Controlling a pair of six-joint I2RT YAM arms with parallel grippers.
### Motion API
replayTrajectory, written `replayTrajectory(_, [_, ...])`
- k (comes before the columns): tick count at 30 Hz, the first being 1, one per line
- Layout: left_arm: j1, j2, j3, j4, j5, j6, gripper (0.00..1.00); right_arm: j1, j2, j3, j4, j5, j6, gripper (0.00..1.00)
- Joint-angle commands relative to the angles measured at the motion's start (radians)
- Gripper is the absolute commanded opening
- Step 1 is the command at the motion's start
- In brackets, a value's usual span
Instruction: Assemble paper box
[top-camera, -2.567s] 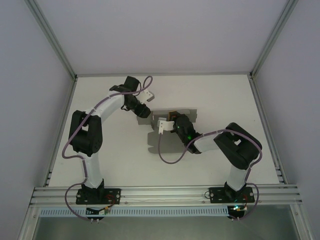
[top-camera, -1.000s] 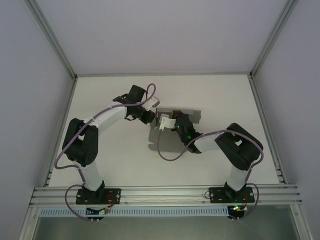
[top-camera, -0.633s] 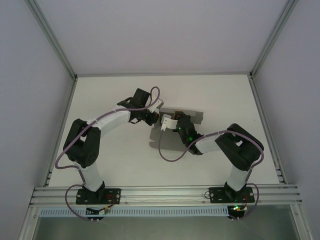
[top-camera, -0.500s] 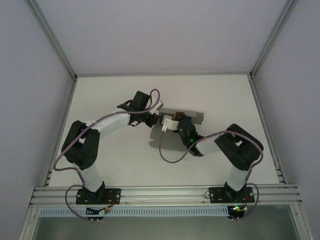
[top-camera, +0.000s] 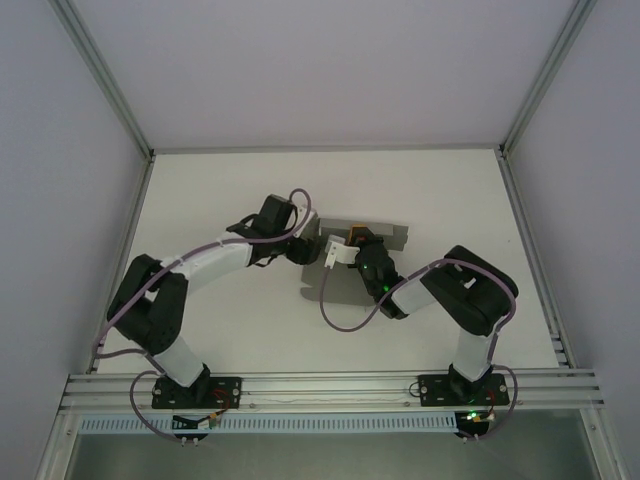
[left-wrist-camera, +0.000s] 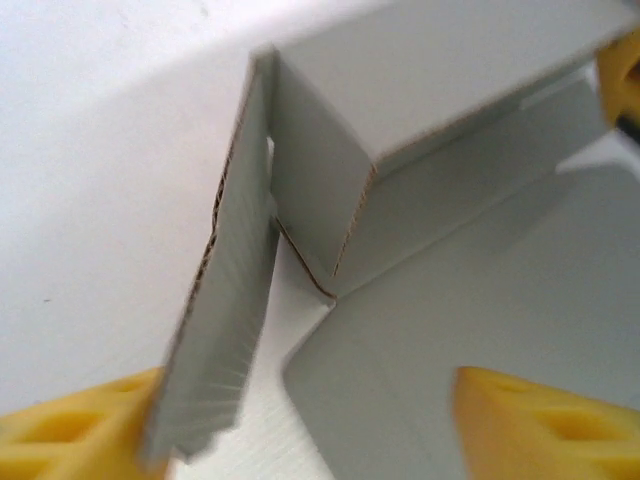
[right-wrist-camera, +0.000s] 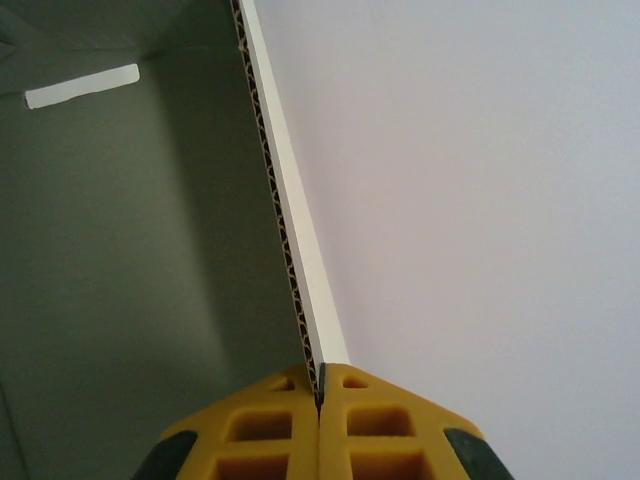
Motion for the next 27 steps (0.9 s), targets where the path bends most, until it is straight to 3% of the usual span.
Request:
replayTrajectory(1, [0.016, -0.104, -0.023, 0.037, -0.075, -0.044, 1.0, 0.007, 0.011, -0.023, -0.041, -0.025, 0.016, 0.0])
replayTrajectory(5, [0.074, -0.162, -0.033, 0.032, -0.221, -0.168, 1.0, 0.007, -0.007, -0.023, -0.068, -0.033, 0.019, 0.0])
replayTrajectory(12, [0.21, -0.007, 0.082, -0.044, -0.239, -0.333, 1.0, 0.008, 0.002, -0.011, -0.051, -0.03, 0.003, 0.0])
replayTrajectory(14, [0.225, 0.067, 0.118, -0.035, -0.183, -0.327, 1.0, 0.007, -0.012, -0.007, -0.083, -0.035, 0.023, 0.0])
replayTrajectory(17, [0.226, 0.148, 0.15, -0.001, -0.036, -0.284, 0.9, 0.007, -0.034, -0.002, -0.137, -0.037, 0.055, 0.0])
replayTrajectory(20, [0.21, 0.157, 0.111, 0.077, 0.113, -0.233, 0.86, 0.007, -0.045, 0.003, -0.16, -0.033, 0.068, 0.0])
replayTrajectory(24, [0.167, 0.099, 0.008, 0.162, 0.199, -0.164, 0.85, 0.0, -0.046, 0.009, -0.174, -0.025, 0.07, 0.0])
replayTrajectory(27, [0.147, 0.084, -0.031, 0.17, 0.22, -0.153, 0.79, -0.004, -0.045, 0.02, -0.194, -0.021, 0.082, 0.0])
